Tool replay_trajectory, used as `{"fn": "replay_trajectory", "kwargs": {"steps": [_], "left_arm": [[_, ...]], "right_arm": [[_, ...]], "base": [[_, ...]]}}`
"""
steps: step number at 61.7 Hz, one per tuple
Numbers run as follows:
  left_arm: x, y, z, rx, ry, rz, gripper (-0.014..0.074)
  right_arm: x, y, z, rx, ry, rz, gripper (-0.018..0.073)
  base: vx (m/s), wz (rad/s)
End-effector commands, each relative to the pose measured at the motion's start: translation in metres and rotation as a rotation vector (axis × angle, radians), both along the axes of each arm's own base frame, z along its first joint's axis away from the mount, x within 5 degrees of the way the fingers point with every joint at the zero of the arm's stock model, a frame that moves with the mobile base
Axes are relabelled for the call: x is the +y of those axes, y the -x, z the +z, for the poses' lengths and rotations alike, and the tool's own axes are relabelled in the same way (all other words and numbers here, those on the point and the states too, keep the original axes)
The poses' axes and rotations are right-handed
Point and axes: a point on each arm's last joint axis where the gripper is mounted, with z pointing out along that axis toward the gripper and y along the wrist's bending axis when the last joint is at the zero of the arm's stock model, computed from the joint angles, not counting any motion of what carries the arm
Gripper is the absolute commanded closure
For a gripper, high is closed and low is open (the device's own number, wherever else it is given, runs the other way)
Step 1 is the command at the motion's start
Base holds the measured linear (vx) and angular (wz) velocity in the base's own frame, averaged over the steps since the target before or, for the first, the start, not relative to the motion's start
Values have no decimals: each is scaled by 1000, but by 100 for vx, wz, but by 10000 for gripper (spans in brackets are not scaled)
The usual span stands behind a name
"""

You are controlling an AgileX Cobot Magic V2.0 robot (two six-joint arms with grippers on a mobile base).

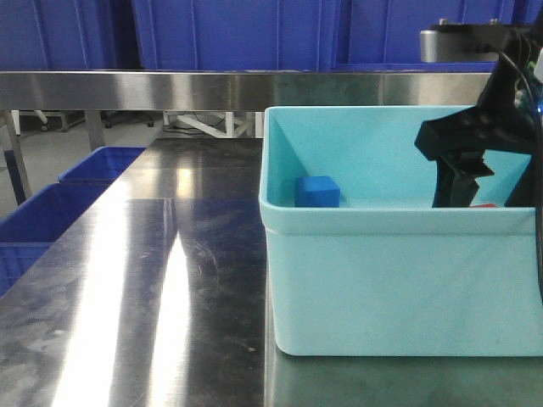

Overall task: Pick red cube and place on left shelf
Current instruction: 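Lower the right gripper and close it on the red cube, then lift the red cube out of the teal bin with the right gripper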

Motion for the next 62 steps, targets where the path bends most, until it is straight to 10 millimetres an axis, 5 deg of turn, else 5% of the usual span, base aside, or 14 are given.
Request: {"fn": "replay_trajectory", "kwargs": {"steps": [1,26,31,40,46,62], "left_arm": [[1,-1,0,-52,8,5,491],[1,-1,0,-52,8,5,491],[1,-1,0,-52,8,5,491],[1,-1,0,-52,8,5,491],[1,-1,0,-54,8,5,491],[1,-1,0,-52,8,5,491]], "right_arm": [[0,-5,16,-79,1,15,-24],[2,-11,4,-47,12,16,-3],[2,-11,4,-49,12,16,71],[2,-10,8,-62,7,17,350],[2,-9,17,-113,-10,17,513],[-6,10,92,-518,-139,18,501]], "base": [[0,0],[0,0],[0,0],[0,0],[0,0],[0,0]]}}
